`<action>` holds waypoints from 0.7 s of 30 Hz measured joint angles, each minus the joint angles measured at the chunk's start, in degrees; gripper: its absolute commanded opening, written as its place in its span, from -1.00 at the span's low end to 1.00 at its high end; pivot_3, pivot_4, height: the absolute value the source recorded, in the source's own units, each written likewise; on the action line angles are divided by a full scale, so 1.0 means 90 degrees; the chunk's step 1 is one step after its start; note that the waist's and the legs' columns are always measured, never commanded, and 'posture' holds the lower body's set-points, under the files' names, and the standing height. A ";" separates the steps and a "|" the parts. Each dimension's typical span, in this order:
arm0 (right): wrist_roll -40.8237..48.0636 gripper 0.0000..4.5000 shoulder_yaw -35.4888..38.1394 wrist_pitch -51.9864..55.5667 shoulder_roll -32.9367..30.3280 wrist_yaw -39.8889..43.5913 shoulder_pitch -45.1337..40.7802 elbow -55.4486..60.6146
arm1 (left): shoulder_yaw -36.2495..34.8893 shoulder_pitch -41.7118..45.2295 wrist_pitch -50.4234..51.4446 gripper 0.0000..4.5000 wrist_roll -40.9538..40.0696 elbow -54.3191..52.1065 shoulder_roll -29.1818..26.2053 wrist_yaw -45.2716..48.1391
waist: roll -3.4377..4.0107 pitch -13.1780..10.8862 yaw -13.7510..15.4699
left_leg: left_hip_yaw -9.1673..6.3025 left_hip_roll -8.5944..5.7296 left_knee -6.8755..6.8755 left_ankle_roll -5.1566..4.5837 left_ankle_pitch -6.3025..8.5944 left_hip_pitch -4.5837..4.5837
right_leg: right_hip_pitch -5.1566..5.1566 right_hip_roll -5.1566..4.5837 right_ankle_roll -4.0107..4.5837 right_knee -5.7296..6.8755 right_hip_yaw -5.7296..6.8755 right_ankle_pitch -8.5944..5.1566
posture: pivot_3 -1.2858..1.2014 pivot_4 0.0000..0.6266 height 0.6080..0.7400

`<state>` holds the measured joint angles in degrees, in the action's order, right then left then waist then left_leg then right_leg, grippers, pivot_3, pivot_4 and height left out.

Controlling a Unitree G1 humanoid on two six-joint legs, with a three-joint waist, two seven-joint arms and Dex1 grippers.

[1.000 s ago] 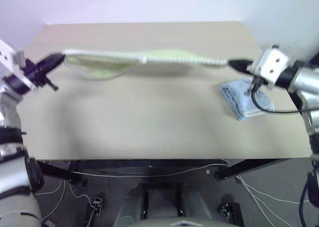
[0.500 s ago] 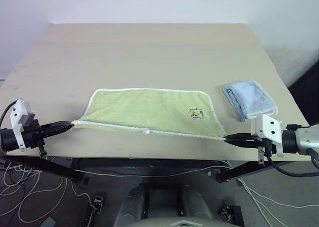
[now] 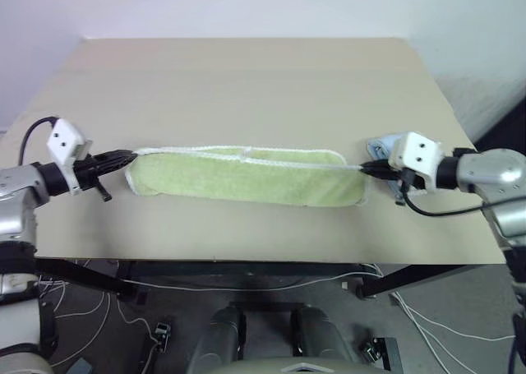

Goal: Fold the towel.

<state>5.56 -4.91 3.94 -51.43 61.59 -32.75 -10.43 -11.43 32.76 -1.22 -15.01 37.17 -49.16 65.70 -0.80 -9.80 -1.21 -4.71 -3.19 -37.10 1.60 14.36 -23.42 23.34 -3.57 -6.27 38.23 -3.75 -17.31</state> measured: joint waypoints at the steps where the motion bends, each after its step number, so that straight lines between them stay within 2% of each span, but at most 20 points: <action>1: -0.0196 -0.98 -0.0110 -0.0197 0.0138 -0.0087 -0.0298 -0.0386 | 0.0115 0.0194 -0.0197 -1.00 0.0154 0.0264 0.0066 -0.0119 | 0.0000 0.0000 0.0005 | 0.0000 0.0000 0.0001 0.0000 0.0000 -0.0005 | 0.0004 0.0002 0.0000 0.0000 0.0000 0.0000 | 0.03 -0.52 1.00; 8: -0.1103 -0.98 -0.0692 -0.1323 0.0864 -0.0443 -0.1610 -0.2661 | 0.0563 0.1225 -0.1286 -1.00 0.0997 0.1925 0.0412 -0.0917 | -0.0001 0.0000 0.0020 | 0.0001 -0.0008 -0.0002 -0.0001 -0.0001 -0.0014 | 0.0010 0.0004 -0.0001 -0.0001 0.0001 0.0000 | 0.03 -0.52 1.00; 16: -0.1599 -0.98 -0.0876 -0.2153 0.1170 -0.0759 -0.1896 -0.3999 | 0.0938 0.1524 -0.1828 -1.00 0.1485 0.2804 0.0580 -0.1092 | 0.0000 0.0000 -0.0010 | 0.0001 -0.0008 -0.0001 0.0000 -0.0002 -0.0014 | 0.0016 0.0008 -0.0001 0.0008 0.0000 -0.0001 | 0.03 -0.52 1.00; 17: -0.1620 -0.99 -0.0876 -0.2199 0.1174 -0.0799 -0.1944 -0.4095 | 0.0945 0.1563 -0.1840 -0.90 0.1489 0.2856 0.0600 -0.1068 | 0.0000 0.0000 -0.0010 | 0.0001 -0.0008 -0.0001 0.0000 -0.0002 -0.0014 | 0.0016 0.0008 -0.0001 0.0008 0.0000 -0.0001 | 0.03 -0.52 1.00; 19: -0.1647 -0.80 -0.0872 -0.2281 0.1189 -0.0817 -0.2022 -0.4220 | 0.0951 0.1616 -0.1839 -0.69 0.1507 0.2908 0.0609 -0.1032 | 0.0000 0.0000 -0.0014 | 0.0001 -0.0008 -0.0002 0.0000 -0.0002 -0.0014 | 0.0016 0.0008 -0.0001 0.0008 0.0000 -0.0001 | 0.03 -0.52 1.00; 21: -0.1637 -0.56 -0.0861 -0.2284 0.1222 -0.0793 -0.2050 -0.4308 | 0.0948 0.1644 -0.1823 -0.39 0.1503 0.2978 0.0610 -0.0955 | -0.0001 0.0000 -0.0016 | 0.0001 -0.0008 -0.0002 0.0000 -0.0002 -0.0014 | 0.0015 0.0008 -0.0001 0.0009 0.0000 -0.0001 | 0.03 -0.52 1.00</action>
<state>-9.17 -12.65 -16.61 -40.44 54.45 -51.20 -49.21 -2.90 47.55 -17.63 -1.49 63.98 -43.67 57.11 -0.81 -9.80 -1.36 -4.70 -3.26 -37.12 1.60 14.35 -23.54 23.48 -3.50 -6.27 38.31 -3.75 -17.32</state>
